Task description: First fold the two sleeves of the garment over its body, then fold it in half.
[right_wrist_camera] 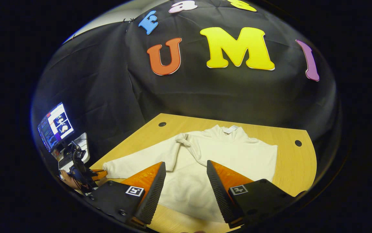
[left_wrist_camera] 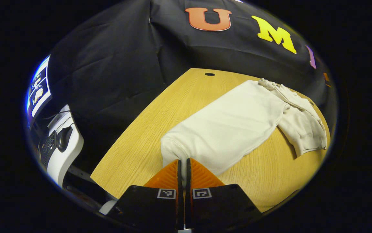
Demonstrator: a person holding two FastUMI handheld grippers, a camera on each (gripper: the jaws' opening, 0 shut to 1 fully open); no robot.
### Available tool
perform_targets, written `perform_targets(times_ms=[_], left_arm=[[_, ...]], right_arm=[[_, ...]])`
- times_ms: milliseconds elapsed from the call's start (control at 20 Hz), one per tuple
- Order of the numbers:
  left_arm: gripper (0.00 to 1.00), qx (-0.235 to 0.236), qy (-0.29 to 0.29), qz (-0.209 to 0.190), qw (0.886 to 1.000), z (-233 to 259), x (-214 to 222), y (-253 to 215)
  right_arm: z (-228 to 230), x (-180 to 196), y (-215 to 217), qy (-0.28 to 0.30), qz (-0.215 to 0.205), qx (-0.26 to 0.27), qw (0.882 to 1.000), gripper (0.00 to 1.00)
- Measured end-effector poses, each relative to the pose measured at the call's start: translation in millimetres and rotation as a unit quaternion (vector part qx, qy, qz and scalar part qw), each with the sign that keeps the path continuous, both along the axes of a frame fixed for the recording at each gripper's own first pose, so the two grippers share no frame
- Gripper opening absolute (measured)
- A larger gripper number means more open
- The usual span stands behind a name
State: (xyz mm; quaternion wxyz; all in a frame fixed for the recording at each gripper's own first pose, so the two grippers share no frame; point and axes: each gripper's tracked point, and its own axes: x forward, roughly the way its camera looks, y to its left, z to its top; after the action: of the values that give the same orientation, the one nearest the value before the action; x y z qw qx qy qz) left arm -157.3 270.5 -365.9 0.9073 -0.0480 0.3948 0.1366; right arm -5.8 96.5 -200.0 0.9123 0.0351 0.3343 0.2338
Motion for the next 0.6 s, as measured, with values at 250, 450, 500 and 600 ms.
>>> perform_targets(times_ms=[250, 450, 500, 600], left_arm=[[0.03, -0.061, -0.030, 0.049, 0.996, 31, 7, 2], [0.00, -0.065, -0.066, 0.030, 0.995, 78, 36, -6], [0.03, -0.063, -0.077, 0.021, 0.995, 93, 47, -10], [0.03, -0.059, -0.097, 0.002, 0.994, 118, 74, -18]], right_arm=[[1, -5, -29, -0.004, -0.025, 0.002, 1.000, 0.82], [3, -12, -49, 0.001, -0.045, 0.020, 0.999, 0.84], [3, -13, -54, 0.000, -0.049, 0.024, 0.999, 0.84], [6, -15, -65, -0.004, -0.059, 0.034, 0.998, 0.84]])
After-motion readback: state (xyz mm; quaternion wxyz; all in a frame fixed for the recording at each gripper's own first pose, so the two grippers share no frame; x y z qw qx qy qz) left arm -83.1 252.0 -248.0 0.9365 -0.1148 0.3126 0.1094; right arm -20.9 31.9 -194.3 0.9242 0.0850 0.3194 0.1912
